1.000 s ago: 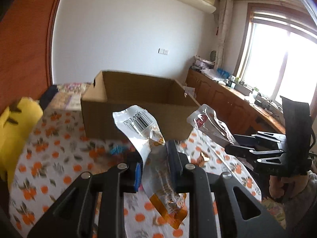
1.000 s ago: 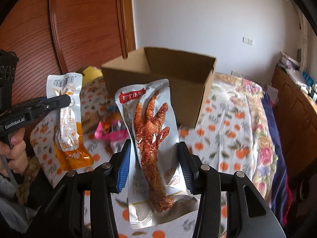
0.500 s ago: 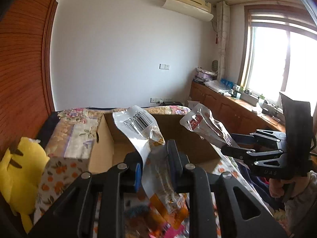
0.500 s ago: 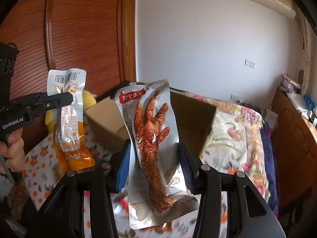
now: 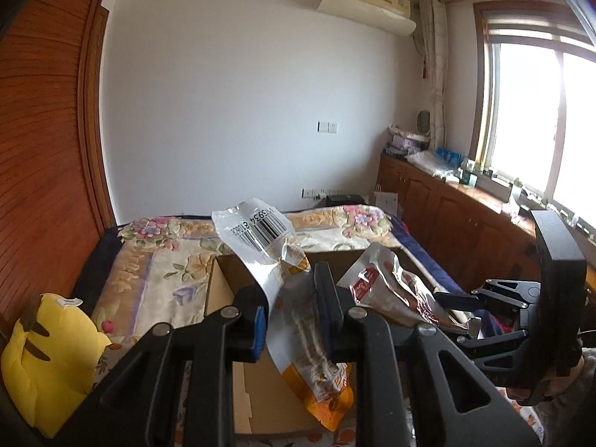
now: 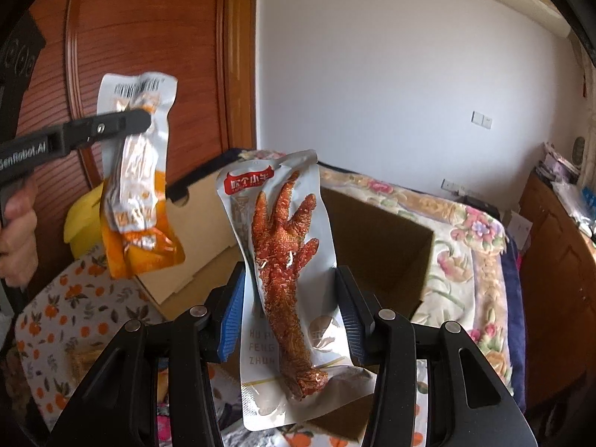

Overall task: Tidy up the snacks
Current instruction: 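Carry both pouches over the cardboard box and open both tools to drop them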

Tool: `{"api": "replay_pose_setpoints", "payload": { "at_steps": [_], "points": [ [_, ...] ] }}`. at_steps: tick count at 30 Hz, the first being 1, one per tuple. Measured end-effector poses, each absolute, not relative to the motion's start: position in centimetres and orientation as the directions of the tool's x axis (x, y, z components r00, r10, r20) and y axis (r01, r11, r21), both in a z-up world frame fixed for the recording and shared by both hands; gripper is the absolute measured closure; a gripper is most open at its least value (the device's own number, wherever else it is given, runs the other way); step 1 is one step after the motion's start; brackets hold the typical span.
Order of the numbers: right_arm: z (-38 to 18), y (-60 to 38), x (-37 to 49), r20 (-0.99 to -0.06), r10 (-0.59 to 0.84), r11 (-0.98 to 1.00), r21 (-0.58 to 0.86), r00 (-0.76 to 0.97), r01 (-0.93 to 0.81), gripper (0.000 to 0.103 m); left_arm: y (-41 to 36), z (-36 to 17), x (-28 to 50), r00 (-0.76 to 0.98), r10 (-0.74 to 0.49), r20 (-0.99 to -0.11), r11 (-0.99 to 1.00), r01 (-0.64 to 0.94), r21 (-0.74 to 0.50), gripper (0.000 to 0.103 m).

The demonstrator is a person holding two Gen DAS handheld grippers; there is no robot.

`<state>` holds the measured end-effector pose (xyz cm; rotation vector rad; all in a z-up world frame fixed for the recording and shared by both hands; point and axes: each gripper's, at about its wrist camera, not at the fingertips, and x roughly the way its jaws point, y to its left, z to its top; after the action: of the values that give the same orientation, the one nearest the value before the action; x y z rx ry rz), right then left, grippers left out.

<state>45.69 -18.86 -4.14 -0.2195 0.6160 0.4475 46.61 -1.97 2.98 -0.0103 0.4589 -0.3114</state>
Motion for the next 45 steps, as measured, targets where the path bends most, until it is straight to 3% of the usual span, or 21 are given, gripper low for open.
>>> {"api": "replay_pose_setpoints", "payload": {
  "at_steps": [16,20,24,29,32,45],
  "points": [
    [-9.0,-18.3,47.9,-0.678,0.260,0.899,-0.090,0.688,-0.429,0.053,-3.7,-3.0,50.1,0.774,-0.283,-0.566,0.954,0.287,-0.085,0.081],
    [-9.2,-18.7,48.2,-0.682,0.260,0.908,-0.069,0.683,-0.414,0.050,-4.3,-3.7,50.2,0.767,-0.254,-0.590,0.960,0.276,-0.054,0.066],
    [-9.1,-18.8,48.3,-0.684,0.246,0.912,-0.075,0.687,-0.402,0.044,-4.8,-4.3,49.8,0.754,-0.237,-0.613,0.958,0.285,-0.021,0.066],
    [-8.8,-18.7,47.9,-0.678,0.256,0.916,-0.057,0.689,-0.397,0.034,-4.6,-4.0,48.4,0.753,-0.240,-0.613,0.956,0.295,-0.012,0.064],
    [-8.3,-18.4,47.0,-0.665,0.236,0.920,-0.083,0.708,-0.384,0.034,-4.9,-3.4,47.8,0.759,-0.234,-0.607,0.954,0.300,0.007,0.058],
    [-5.9,-19.0,39.9,-0.630,0.304,0.921,0.003,0.715,-0.390,0.031,-4.8,-0.3,44.7,0.776,-0.261,-0.574,0.947,0.320,0.002,0.056]
  ]
}}
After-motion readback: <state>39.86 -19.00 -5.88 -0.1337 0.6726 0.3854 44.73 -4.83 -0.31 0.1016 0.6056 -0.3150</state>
